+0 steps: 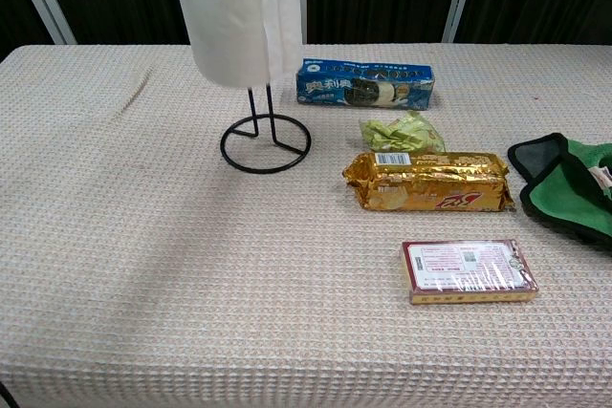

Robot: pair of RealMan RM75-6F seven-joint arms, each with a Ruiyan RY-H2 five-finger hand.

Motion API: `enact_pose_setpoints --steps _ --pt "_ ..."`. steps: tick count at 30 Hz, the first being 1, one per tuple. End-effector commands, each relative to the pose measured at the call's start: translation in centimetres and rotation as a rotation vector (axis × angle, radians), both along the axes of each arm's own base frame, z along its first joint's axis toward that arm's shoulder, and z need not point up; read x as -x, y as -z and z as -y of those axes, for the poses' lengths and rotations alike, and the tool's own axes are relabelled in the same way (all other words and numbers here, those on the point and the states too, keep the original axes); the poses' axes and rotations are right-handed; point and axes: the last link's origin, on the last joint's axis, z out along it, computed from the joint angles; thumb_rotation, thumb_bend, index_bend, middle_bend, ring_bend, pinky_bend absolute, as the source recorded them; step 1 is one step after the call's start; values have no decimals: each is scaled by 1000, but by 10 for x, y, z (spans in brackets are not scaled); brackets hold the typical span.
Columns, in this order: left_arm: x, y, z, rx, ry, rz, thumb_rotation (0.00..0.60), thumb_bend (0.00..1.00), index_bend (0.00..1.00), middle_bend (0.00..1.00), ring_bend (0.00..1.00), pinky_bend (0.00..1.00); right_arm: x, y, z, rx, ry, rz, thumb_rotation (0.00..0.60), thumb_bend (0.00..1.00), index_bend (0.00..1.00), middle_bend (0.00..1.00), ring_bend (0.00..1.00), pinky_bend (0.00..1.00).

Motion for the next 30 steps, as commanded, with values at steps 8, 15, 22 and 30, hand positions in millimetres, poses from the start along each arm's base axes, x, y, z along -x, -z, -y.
enact_pose_setpoints --steps 8,15,22,30 --pt "17 -12 16 15 5 1 600 178 0 0 12 187 -6 4 0 -6 -10 -7 600 234 0 0 0 0" --pt "69 -44 55 -104 -6 -266 589 178 0 0 12 187 -7 5 1 -10 -18 -8 600 234 0 0 0 0" --pt "163 -76 148 -192 -139 -798 277 143 75 0 12 187 -8 14 4 -32 -23 -18 600 233 0 0 0 0" --pt "219 -87 215 -227 -324 -861 201 127 75 4 12 187 -14 26 8 -62 -35 -47 600 231 0 0 0 0"
